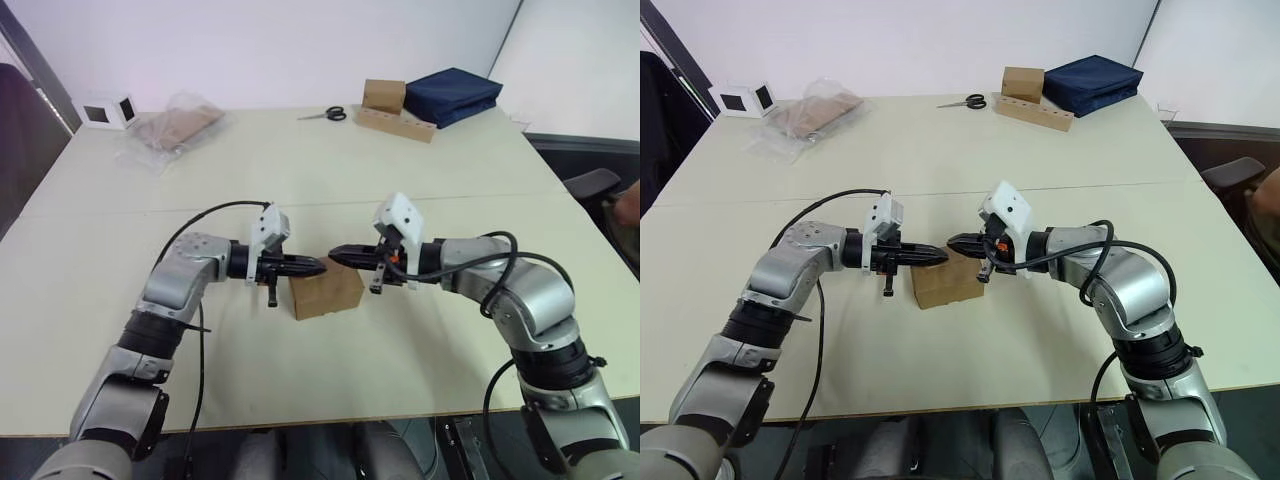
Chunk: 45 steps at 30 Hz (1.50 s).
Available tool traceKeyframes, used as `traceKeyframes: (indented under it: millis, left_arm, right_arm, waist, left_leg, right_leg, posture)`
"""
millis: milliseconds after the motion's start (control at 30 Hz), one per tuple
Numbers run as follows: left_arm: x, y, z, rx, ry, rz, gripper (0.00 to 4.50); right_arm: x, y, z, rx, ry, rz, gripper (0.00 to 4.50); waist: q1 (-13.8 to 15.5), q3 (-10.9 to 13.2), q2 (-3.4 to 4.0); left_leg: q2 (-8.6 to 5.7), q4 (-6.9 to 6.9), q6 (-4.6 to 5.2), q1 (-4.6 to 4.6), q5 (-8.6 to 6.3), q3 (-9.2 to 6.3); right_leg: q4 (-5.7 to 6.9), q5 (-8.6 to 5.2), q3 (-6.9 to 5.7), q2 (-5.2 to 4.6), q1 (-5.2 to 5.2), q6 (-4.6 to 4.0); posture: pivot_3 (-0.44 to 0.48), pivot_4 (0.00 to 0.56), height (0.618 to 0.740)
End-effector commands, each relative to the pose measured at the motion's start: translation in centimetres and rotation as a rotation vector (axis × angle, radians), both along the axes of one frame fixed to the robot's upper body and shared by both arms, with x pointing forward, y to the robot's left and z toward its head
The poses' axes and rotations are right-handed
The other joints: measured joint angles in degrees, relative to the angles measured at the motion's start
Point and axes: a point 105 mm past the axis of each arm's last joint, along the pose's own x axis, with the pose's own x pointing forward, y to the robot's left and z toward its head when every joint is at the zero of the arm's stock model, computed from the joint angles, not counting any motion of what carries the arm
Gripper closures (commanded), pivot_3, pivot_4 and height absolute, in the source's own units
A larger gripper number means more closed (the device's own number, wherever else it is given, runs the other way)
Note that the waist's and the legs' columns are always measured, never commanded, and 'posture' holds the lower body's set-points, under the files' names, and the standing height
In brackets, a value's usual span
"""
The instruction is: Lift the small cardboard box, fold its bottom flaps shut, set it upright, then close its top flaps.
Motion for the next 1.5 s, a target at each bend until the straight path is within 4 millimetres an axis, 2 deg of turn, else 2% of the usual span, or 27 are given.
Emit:
traceKeyframes:
  millis: [33,133,233,333,400,600,733,833,1000,1100,1333,1433,1500]
  left_arm:
    - [-0.5,0.5,1.2,-0.016,-0.023,0.01,4.49]
    - [-1.1,1.1,1.2,-0.002,-0.015,0.023,4.49]
    - [-1.7,1.7,-0.2,0.046,0.016,0.042,4.49]
    - [-2.0,2.1,-1.7,0.088,0.041,0.058,4.49]
    - [-1.7,2.2,-1.7,0.087,0.034,0.075,4.49]
    - [-1.2,2.1,0.2,0.016,0.009,0.092,4.49]
    - [-1.6,2.1,2.9,-0.079,0.0,0.095,4.49]
    - [-2.2,2.4,4.2,-0.11,-0.005,0.102,4.49]
    - [-3.3,4.1,6.1,-0.153,0.018,0.16,4.49]
    - [-4.5,5.6,6.8,-0.162,0.023,0.181,4.49]
    - [-6.8,9.4,6.8,-0.071,0.001,0.268,4.49]
    - [-7.5,10.5,6.7,-0.025,-0.013,0.294,4.49]
    - [-8.5,12.2,6.8,0.038,-0.024,0.316,4.49]
  right_arm:
    - [0.4,0.4,-0.5,0.002,-0.019,-0.009,4.5]
    - [1.0,0.2,-2.4,-0.032,0.008,-0.035,4.5]
    - [0.9,-0.1,-4.1,-0.087,0.032,-0.04,4.5]
    - [0.9,-0.4,-5.1,-0.131,0.038,-0.038,4.5]
    - [0.9,-0.5,-5.2,-0.144,0.032,-0.039,4.5]
    - [0.8,-0.2,-2.4,-0.044,-0.002,-0.022,4.5]
    - [0.3,-0.6,1.3,0.054,-0.054,-0.017,4.5]
    - [-0.4,-1.3,3.0,0.078,-0.074,-0.01,4.5]
    - [-1.3,-3.5,4.0,0.047,-0.09,-0.03,4.5]
    - [-2.1,-5.5,4.1,0.009,-0.083,-0.047,4.5]
    - [-4.4,-10.1,4.3,-0.106,-0.035,-0.083,4.5]
    - [-5.1,-11.1,4.5,-0.142,-0.03,-0.079,4.5]
    - [-6.0,-12.0,5.0,-0.18,-0.021,-0.057,4.5]
  waist:
    - [0.0,0.0,0.0]
    - [-0.1,0.0,0.0]
    - [-0.2,0.0,0.03]
    - [-0.1,0.0,0.02]
    - [-0.1,-0.1,0.01]
    - [0.0,-0.2,0.01]
    - [0.0,-0.1,0.02]
    - [0.0,-0.1,0.01]
    - [0.0,-0.1,0.01]
    - [0.0,-0.1,0.01]
    - [0.1,-0.1,0.0]
    - [0.1,-0.1,0.0]
    - [0.1,-0.1,0.01]
  left_leg:
    - [0.0,0.0,0.0,0.0,0.0,0.0]
    - [0.0,-0.01,0.0,0.0,0.0,0.0]
    - [0.0,-0.01,0.0,0.0,0.0,0.01]
    - [0.01,-0.01,0.0,0.05,0.0,0.0]
    - [0.01,-0.01,0.0,0.13,0.0,0.0]
    - [0.01,-0.01,0.0,0.17,0.0,0.0]
    - [0.01,-0.01,0.0,0.11,0.0,-0.01]
    - [0.01,-0.01,0.0,0.01,0.0,-0.02]
    - [0.01,-0.02,0.01,0.01,-0.01,-0.02]
    - [0.01,-0.02,0.01,0.01,-0.01,-0.02]
    - [0.02,-0.04,0.03,0.04,-0.02,0.01]
    - [0.03,-0.04,0.04,0.04,-0.02,0.03]
    - [0.04,-0.04,0.04,0.04,-0.02,0.04]
  right_leg:
    - [0.0,0.0,0.0,0.0,0.0,0.0]
    - [0.0,0.0,0.0,0.01,-0.01,0.0]
    - [0.0,0.0,0.02,0.0,-0.02,0.0]
    - [0.0,0.0,0.02,0.01,0.04,0.0]
    - [0.0,0.0,0.02,0.01,0.13,0.0]
    - [0.0,0.0,0.02,0.01,0.17,0.0]
    - [-0.01,0.0,0.02,0.01,0.12,0.0]
    - [-0.01,0.0,0.02,0.0,0.02,0.0]
    - [-0.02,0.0,0.01,-0.01,0.02,0.0]
    - [-0.03,0.0,0.02,-0.01,0.03,0.0]
    - [-0.07,0.0,0.02,-0.01,0.07,0.0]
    - [-0.1,-0.01,0.02,0.0,0.07,-0.01]
    - [-0.1,-0.01,0.02,0.0,0.07,-0.01]
  posture:
    - [0.0,0.15,0.74]
    - [0.0,0.15,0.74]
    - [0.0,0.15,0.74]
    - [0.0,0.15,0.74]
    - [0.0,0.15,0.74]
    - [0.0,0.15,0.74]
    - [0.0,0.15,0.74]
    - [0.0,0.15,0.74]
    - [0.0,0.15,0.74]
    - [0.0,0.15,0.74]
    - [0.0,0.15,0.74]
    - [0.0,0.15,0.74]
    - [0.0,0.15,0.74]
